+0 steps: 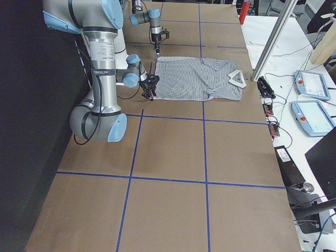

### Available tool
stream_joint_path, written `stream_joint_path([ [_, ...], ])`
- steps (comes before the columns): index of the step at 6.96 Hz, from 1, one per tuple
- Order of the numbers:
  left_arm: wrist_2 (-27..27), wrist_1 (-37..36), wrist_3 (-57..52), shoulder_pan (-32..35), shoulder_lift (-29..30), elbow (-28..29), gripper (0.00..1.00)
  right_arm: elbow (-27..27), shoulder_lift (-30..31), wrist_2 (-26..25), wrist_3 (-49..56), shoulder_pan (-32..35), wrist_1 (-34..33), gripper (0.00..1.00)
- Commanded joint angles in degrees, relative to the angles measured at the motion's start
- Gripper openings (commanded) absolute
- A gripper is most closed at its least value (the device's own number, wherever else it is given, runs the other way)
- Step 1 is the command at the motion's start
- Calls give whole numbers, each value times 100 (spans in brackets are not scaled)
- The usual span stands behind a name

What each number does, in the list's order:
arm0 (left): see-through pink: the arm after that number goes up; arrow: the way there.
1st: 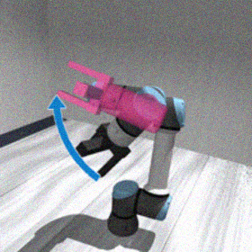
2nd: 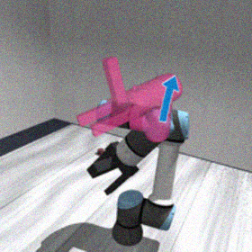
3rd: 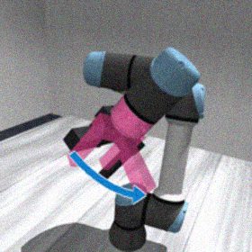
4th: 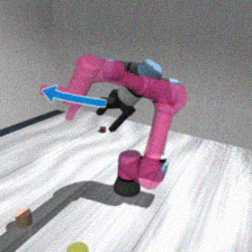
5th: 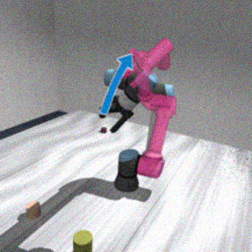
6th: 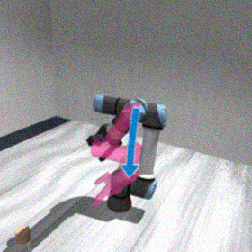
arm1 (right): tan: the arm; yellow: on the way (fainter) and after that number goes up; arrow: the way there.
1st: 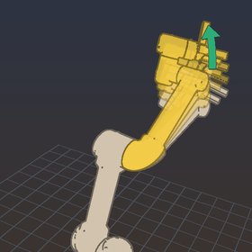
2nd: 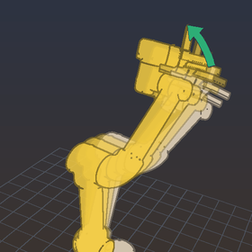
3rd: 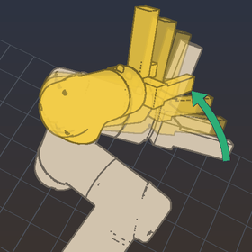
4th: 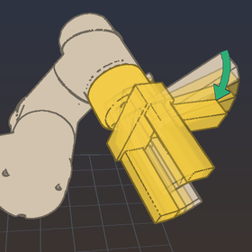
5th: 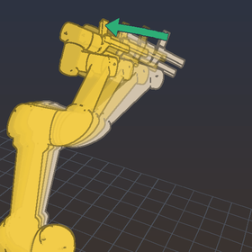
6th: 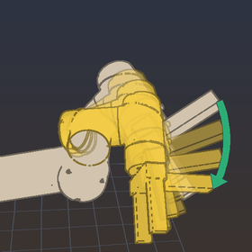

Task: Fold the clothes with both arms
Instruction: 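Shift the right gripper along the hem corner while the left gripper holds, then grasp the hem corners with both grippers and lift them up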

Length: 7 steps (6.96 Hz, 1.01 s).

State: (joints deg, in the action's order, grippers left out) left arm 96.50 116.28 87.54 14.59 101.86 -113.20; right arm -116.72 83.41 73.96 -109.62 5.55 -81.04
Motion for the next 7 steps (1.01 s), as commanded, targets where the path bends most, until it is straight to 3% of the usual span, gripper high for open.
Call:
stream_joint_path([
  [1,0,0,0,0,1,0,0,9,0,-22,-7,-1,0,0],
  [4,26,-8,-9,18,-16,-105,0,-349,17,4,37,60,-17,0],
  [5,70,-522,-26,35,-17,-610,0,-708,96,22,46,156,-96,0],
  [6,323,-1658,-26,18,27,-1538,0,-1269,88,83,54,131,-775,0],
  [7,665,-2983,-18,26,262,-2591,0,-2240,70,397,46,70,-1565,0],
])
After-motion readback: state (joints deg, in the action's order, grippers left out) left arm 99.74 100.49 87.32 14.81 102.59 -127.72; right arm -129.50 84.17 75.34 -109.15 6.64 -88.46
